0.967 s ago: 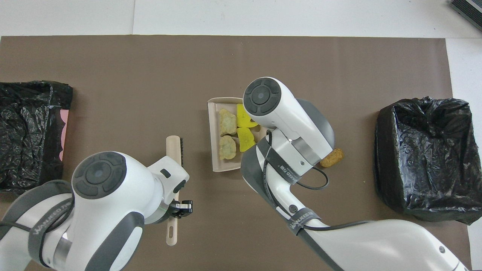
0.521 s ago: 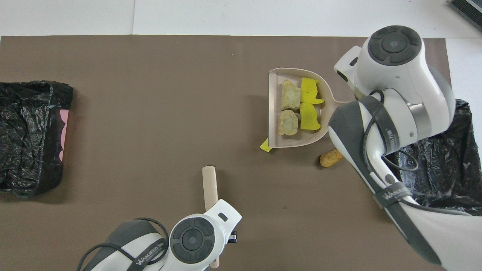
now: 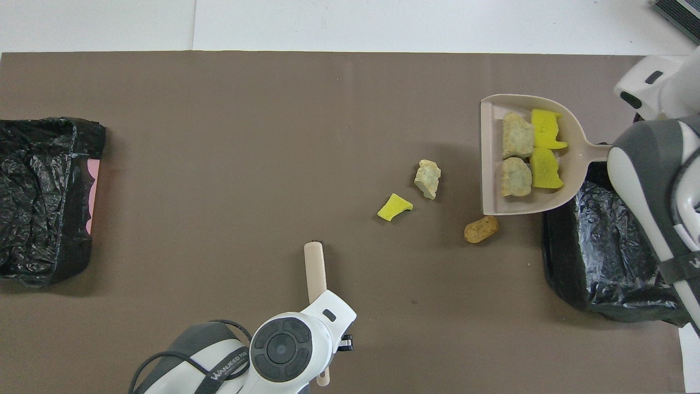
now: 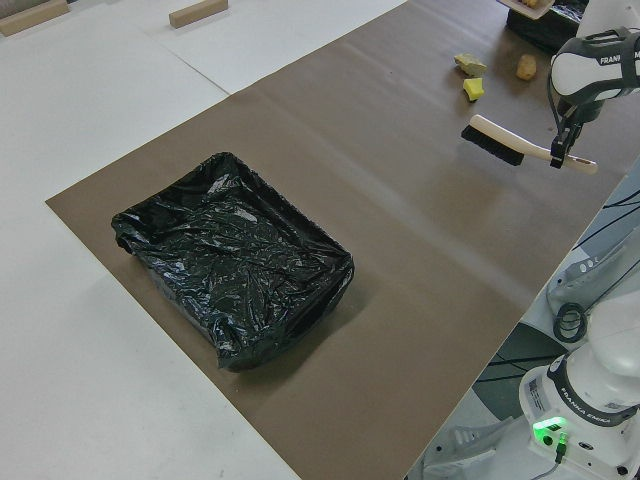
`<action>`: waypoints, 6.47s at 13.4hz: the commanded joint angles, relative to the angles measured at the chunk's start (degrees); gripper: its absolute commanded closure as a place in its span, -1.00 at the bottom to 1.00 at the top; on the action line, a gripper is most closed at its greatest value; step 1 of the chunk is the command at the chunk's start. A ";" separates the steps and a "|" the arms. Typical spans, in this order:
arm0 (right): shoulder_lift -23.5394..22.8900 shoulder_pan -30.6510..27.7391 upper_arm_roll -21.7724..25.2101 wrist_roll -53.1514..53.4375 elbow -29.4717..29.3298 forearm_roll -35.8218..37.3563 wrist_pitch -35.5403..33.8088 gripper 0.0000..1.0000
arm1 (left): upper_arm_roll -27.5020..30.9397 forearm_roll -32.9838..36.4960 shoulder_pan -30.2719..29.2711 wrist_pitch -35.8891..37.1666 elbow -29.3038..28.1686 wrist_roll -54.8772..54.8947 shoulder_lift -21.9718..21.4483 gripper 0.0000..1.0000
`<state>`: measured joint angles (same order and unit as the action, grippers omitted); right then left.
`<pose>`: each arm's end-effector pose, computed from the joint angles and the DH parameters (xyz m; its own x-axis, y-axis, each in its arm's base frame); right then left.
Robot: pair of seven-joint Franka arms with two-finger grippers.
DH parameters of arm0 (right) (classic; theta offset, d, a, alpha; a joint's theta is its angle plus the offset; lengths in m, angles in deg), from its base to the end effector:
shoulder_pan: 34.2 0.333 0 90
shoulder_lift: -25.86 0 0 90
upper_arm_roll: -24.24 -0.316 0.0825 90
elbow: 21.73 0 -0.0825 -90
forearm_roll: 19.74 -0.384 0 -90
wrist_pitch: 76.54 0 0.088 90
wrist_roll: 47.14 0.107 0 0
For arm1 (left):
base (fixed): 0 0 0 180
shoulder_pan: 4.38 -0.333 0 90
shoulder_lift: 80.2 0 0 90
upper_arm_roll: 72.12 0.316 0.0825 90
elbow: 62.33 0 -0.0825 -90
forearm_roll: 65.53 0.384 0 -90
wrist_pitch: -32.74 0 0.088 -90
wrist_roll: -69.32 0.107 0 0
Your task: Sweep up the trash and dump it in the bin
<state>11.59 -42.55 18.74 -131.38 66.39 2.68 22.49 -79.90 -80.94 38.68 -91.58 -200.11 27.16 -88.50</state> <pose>0.6305 -0.0726 0.5117 0.0681 0.9321 -0.3557 0.9959 -0.0850 -0.0321 0.2850 -0.3661 0.3629 0.9794 0.0058 -0.2019 0.0200 -0.9975 0.0681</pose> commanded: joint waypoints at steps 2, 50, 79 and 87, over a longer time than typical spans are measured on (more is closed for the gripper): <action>5.74 -4.99 -0.74 -3.56 6.52 6.04 -0.24 1.00 | 1.01 -1.03 1.07 -1.54 -1.34 2.17 -0.41 1.00; 26.67 -7.30 -1.53 -0.84 33.52 48.80 10.50 1.00 | 1.36 15.06 -46.40 33.80 46.55 44.36 5.66 -1.00; 5.24 22.24 -1.53 80.86 17.19 -21.52 6.62 1.00 | 2.76 14.27 -44.90 36.17 43.21 44.71 0.73 -1.00; -10.65 28.83 -1.53 106.27 -4.41 -26.54 -3.73 1.00 | 2.76 14.01 -44.90 35.55 42.86 44.53 0.65 -1.00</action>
<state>8.12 -14.46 17.14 -29.31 72.50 -22.05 24.20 -77.45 -66.84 -6.63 -56.13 -156.68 72.27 -87.43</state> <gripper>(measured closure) 0.683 0.000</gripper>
